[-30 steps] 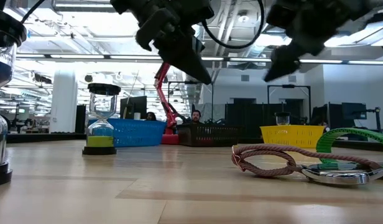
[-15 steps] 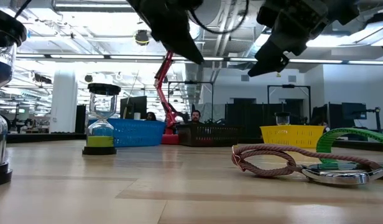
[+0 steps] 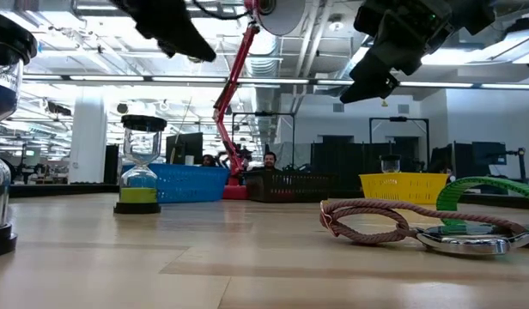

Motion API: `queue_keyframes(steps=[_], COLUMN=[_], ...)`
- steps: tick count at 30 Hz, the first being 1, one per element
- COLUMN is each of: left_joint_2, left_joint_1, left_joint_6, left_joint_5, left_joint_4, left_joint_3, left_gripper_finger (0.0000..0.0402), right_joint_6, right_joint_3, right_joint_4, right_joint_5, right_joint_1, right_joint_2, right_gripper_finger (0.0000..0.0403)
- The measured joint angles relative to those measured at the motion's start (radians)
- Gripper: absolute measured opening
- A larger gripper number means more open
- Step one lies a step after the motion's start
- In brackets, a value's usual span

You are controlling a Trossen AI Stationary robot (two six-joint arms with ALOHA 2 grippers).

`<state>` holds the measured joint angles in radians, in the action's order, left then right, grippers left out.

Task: Pick & Place Office items
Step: Put the green hourglass into the yellow bin

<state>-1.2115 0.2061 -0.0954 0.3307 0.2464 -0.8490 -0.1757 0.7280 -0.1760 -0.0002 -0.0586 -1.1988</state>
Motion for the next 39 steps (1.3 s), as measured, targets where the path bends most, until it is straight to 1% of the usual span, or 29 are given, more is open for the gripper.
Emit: queue_keyframes(steps=[3, 7, 11, 14, 16, 20, 24, 26, 28, 30, 33, 36, 39], left_joint_2=[0.070, 0.134, 0.154, 0.150, 0.144, 0.132, 0.122, 0.116, 0.115, 0.105, 0.083, 0.057, 0.042], left_joint_1=[0.009, 0.020, 0.040, 0.076, 0.100, 0.148, 0.174, 0.181, 0.183, 0.182, 0.182, 0.182, 0.182], left_joint_6=[-0.098, -0.174, -0.250, -0.253, -0.245, -0.227, -0.227, -0.226, -0.224, -0.219, -0.170, -0.131, -0.118], left_joint_5=[-0.026, -0.094, -0.142, -0.148, -0.139, -0.083, -0.070, -0.065, -0.043, -0.034, 0.006, 0.033, 0.033], left_joint_4=[-0.091, -0.098, -0.099, -0.097, -0.100, -0.096, -0.126, -0.166, -0.166, -0.163, -0.176, -0.237, -0.262], left_joint_3=[0.100, 0.180, 0.216, 0.230, 0.237, 0.272, 0.310, 0.318, 0.325, 0.334, 0.353, 0.364, 0.367], left_gripper_finger=[0.0004, 0.0012, 0.0046, 0.0084, 0.0110, 0.0164, 0.0215, 0.0237, 0.0255, 0.0270, 0.0284, 0.0290, 0.0292], right_joint_6=[0.000, 0.000, 0.000, 0.000, 0.000, 0.000, 0.000, 0.000, 0.000, 0.000, 0.001, 0.001, 0.002], right_joint_3=[0.000, 0.000, 0.000, 0.000, 0.000, 0.000, 0.000, 0.000, 0.000, 0.000, 0.000, 0.000, 0.000], right_joint_4=[0.000, -0.001, -0.001, -0.002, -0.003, -0.003, -0.003, -0.004, -0.003, -0.004, -0.004, -0.004, -0.004], right_joint_5=[0.000, 0.000, 0.000, 0.000, 0.000, 0.000, 0.000, 0.000, 0.000, 0.000, 0.000, 0.000, 0.000], right_joint_1=[0.000, 0.000, 0.000, -0.001, -0.001, -0.001, -0.001, -0.001, -0.001, -0.001, -0.001, -0.001, -0.001], right_joint_2=[0.000, 0.000, 0.000, 0.000, 0.000, 0.000, 0.000, 0.000, 0.000, 0.000, 0.000, 0.000, 0.000], right_gripper_finger=[0.0304, 0.0304, 0.0304, 0.0304, 0.0304, 0.0304, 0.0304, 0.0304, 0.0304, 0.0304, 0.0304, 0.0304, 0.0304])
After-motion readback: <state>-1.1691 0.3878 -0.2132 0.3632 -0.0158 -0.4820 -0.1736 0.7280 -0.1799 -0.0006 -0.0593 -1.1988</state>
